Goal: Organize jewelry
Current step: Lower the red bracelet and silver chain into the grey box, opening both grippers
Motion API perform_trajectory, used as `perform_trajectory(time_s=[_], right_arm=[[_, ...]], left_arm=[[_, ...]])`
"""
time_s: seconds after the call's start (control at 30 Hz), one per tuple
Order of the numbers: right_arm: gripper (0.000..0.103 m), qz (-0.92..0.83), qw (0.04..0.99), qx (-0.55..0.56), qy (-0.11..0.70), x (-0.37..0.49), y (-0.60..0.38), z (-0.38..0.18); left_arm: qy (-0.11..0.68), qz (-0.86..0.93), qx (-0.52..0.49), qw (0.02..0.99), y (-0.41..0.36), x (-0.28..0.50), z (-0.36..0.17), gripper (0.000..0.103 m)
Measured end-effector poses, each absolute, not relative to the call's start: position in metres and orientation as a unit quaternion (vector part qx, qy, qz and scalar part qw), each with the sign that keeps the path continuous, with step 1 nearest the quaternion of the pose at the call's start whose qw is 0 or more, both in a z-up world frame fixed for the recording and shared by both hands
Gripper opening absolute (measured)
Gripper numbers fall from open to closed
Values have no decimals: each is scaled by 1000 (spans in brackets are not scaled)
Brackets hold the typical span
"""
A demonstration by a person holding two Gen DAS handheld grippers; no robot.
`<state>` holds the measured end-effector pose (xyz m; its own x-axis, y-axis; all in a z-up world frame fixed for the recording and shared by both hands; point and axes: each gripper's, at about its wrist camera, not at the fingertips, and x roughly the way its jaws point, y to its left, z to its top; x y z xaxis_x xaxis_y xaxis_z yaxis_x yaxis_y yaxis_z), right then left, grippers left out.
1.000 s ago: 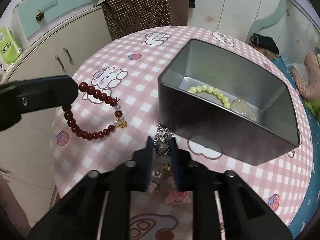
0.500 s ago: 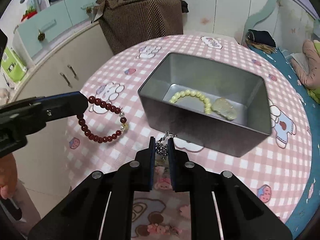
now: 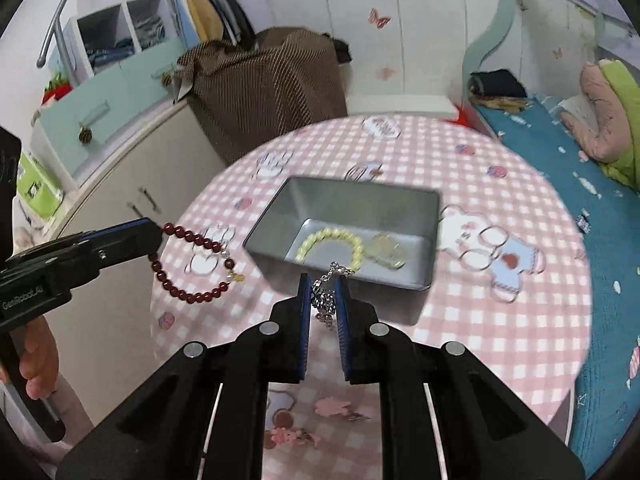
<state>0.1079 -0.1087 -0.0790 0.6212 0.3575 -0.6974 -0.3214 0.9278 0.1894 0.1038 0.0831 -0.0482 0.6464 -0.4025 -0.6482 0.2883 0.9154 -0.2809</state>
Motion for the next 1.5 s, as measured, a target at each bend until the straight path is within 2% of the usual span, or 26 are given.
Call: perform_trajectory(time_s=[0.43, 0.73, 1.2, 1.33, 1.37, 1.4, 1.43, 1.47, 1.5], right_arm=[[12, 186, 906, 57, 375, 137, -136, -63], [12, 196, 902, 64, 380, 164, -140, -57], [12, 204, 873, 69, 437, 192, -133, -99], [16, 202, 880, 60, 425, 189, -134, -91], [19, 199, 884, 58, 419, 187, -135, -87], [30, 194, 888, 56, 413, 186, -137, -83], [35, 187, 891, 53, 409, 185, -138, -81], [47, 173, 897, 45, 404, 184, -140, -78], [53, 163, 901, 41, 399, 184, -142, -77]], left_arm=[[359, -207, -64, 908, 46, 127, -24, 8], [381, -210, -65, 898, 33, 161, -38, 8], [434, -204, -75, 874, 29, 200, -78, 8], [432, -202, -71, 876, 26, 201, -79, 9], [429, -200, -68, 878, 27, 201, -79, 12], [426, -198, -64, 880, 27, 201, -78, 17], [423, -192, -60, 884, 27, 200, -77, 28], [420, -187, -58, 886, 28, 199, -77, 32], [419, -185, -56, 887, 30, 199, -77, 32]])
